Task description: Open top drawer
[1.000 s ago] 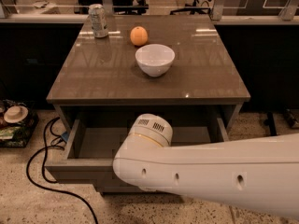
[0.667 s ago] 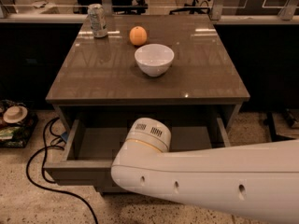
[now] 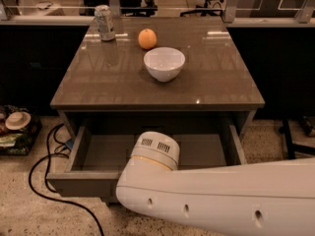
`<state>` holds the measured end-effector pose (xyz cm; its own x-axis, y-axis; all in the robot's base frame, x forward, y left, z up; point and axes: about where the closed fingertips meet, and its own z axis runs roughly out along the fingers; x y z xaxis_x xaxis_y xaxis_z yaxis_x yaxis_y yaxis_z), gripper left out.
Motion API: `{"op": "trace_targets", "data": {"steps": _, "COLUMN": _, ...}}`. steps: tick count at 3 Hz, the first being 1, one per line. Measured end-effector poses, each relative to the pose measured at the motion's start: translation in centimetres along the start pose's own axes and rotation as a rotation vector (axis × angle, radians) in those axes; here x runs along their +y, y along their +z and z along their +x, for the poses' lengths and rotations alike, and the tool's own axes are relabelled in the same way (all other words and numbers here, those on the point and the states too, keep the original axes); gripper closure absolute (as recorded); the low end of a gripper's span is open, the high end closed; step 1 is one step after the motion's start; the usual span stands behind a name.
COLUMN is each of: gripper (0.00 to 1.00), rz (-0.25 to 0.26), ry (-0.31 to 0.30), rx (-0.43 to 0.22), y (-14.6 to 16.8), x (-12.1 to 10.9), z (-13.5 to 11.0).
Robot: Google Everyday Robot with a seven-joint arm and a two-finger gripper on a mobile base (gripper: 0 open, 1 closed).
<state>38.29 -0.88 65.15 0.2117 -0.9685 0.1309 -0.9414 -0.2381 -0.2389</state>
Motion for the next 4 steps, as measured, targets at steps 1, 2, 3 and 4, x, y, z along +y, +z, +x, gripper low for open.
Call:
{"op": "trace_targets", "data": {"steps": 1, "gripper": 1.00, "rz": 0.000, "ry": 0.000, "rx": 0.000, "y": 0.2, "x": 0.1, "z": 0.0}}
{"op": "trace_targets", "data": {"steps": 2, "gripper": 1.00, "rz": 0.028, "ry": 0.004, "rx": 0.017, "y": -0.4, "x": 0.7, "z": -0.2}}
{"op": "trace_targets", "data": {"steps": 3, "gripper": 1.00, "rz": 0.028, "ry": 0.004, "rx": 0.017, "y": -0.4, "x": 0.8, "z": -0.2}}
{"op": "trace_targets", "data": {"steps": 4, "gripper": 1.00, "rz": 0.059, "ry": 0.010, "rx": 0.036, "y": -1.2, "x": 1.5, "z": -0.3}}
